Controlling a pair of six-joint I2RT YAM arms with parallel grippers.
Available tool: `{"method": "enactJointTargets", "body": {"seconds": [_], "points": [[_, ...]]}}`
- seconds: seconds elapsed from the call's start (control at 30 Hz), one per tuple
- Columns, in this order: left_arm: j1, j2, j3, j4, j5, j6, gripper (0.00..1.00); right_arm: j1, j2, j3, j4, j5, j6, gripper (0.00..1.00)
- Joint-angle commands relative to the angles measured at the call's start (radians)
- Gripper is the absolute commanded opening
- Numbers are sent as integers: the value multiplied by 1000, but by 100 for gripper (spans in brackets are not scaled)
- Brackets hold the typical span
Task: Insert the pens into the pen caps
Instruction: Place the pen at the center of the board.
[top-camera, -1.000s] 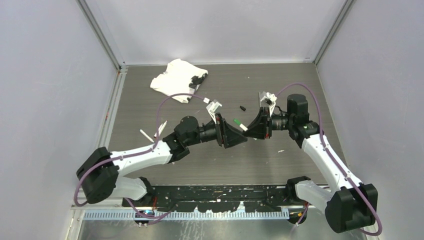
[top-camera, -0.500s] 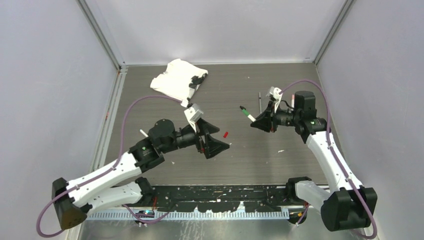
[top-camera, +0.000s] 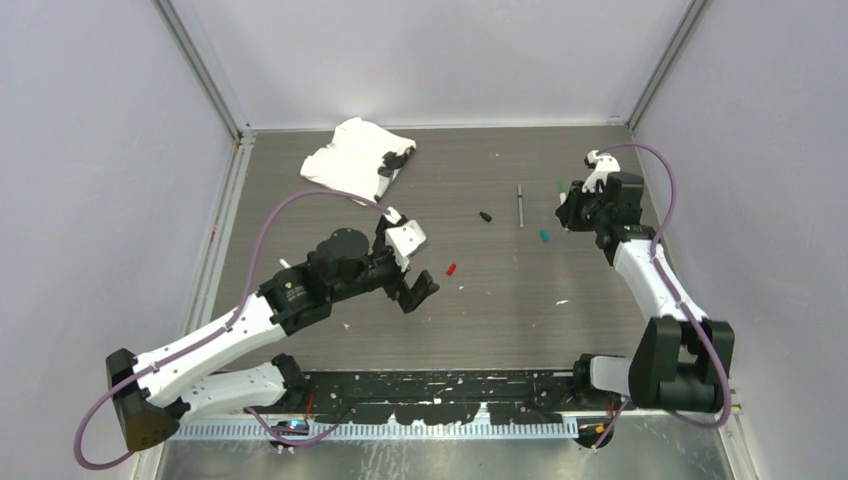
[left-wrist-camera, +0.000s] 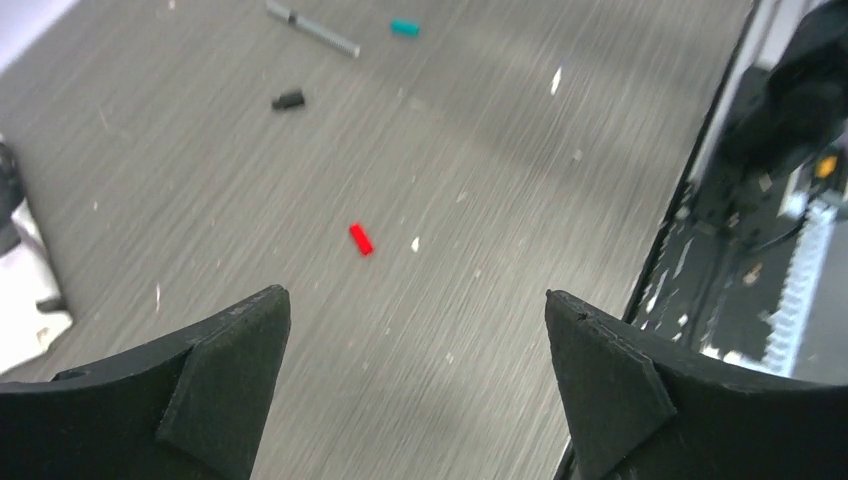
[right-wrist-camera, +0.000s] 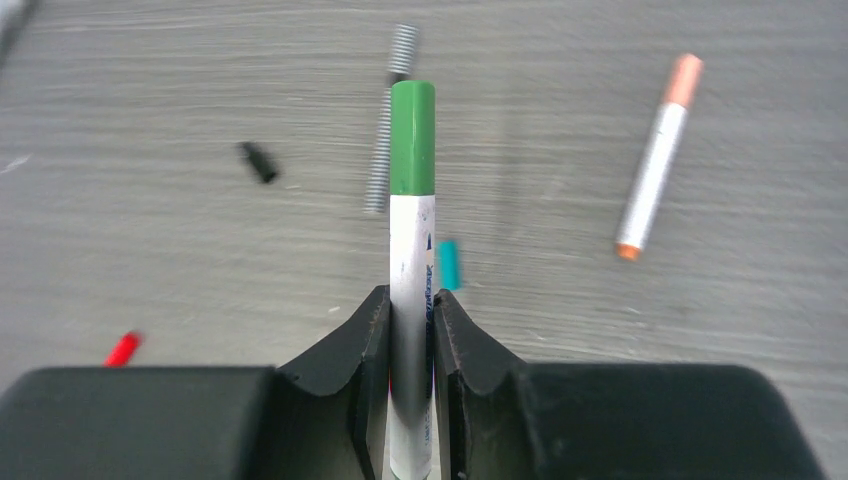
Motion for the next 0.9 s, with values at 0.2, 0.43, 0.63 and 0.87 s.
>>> {"method": "enactJointTargets", "body": {"seconds": [0.2, 0.43, 0.63, 0.87], "points": [[-2, -68, -54, -2, -85, 70, 100, -2, 263, 151, 61, 384, 32, 11], [-2, -70, -56, -3, -84, 74, 99, -14, 445, 253, 37, 369, 49, 14], [-1, -58, -60, -3, -94, 89, 99, -33, 594, 335, -15, 316, 52, 18], [-2, -48, -63, -2, -94, 98, 99, -48, 668, 398, -86, 267, 61, 25]]}}
